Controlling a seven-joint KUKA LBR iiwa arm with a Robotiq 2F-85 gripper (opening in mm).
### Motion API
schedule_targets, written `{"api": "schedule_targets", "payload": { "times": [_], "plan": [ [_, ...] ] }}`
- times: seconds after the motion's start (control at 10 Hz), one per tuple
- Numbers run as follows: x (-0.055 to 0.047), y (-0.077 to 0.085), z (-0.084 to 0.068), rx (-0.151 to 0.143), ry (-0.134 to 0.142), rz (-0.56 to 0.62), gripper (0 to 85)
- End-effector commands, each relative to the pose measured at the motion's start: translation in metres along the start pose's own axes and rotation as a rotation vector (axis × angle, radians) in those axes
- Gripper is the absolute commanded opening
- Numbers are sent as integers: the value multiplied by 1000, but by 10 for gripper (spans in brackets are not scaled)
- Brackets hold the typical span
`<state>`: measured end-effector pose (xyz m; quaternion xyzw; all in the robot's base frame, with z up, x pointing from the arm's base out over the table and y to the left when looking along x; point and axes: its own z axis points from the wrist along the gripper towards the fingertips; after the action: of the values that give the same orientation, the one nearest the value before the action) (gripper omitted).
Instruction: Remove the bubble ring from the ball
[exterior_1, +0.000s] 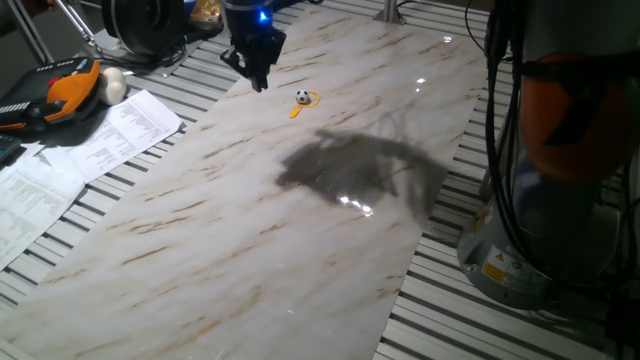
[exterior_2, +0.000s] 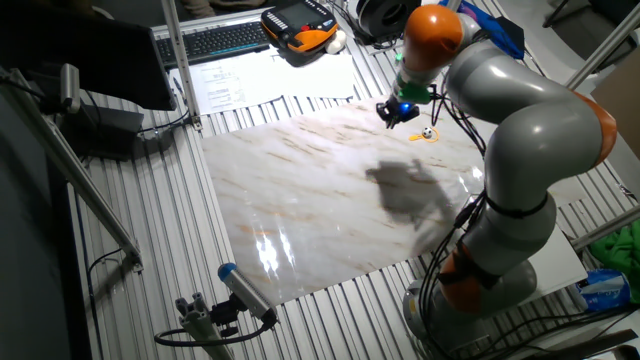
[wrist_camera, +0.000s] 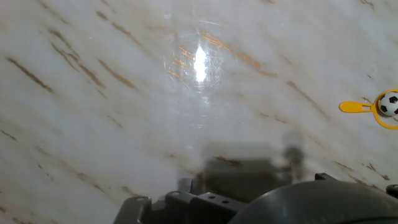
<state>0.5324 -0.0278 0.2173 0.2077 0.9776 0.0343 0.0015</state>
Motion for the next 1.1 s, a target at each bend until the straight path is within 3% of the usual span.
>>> {"api": "schedule_targets", "payload": {
  "times": [0.0, 0.2, 0.5, 0.7, 0.8, 1.0],
  "plan": [
    [-6, -9, 3, -10, 7, 57, 170],
    [-15, -15, 2, 14, 19, 118, 170],
    [-21, -22, 8, 56, -17, 183, 170],
    [-23, -25, 7, 62, -22, 308, 170],
    [-26, -28, 8, 82, -20, 357, 170],
    [-31, -32, 12, 95, -35, 454, 170]
  ]
}}
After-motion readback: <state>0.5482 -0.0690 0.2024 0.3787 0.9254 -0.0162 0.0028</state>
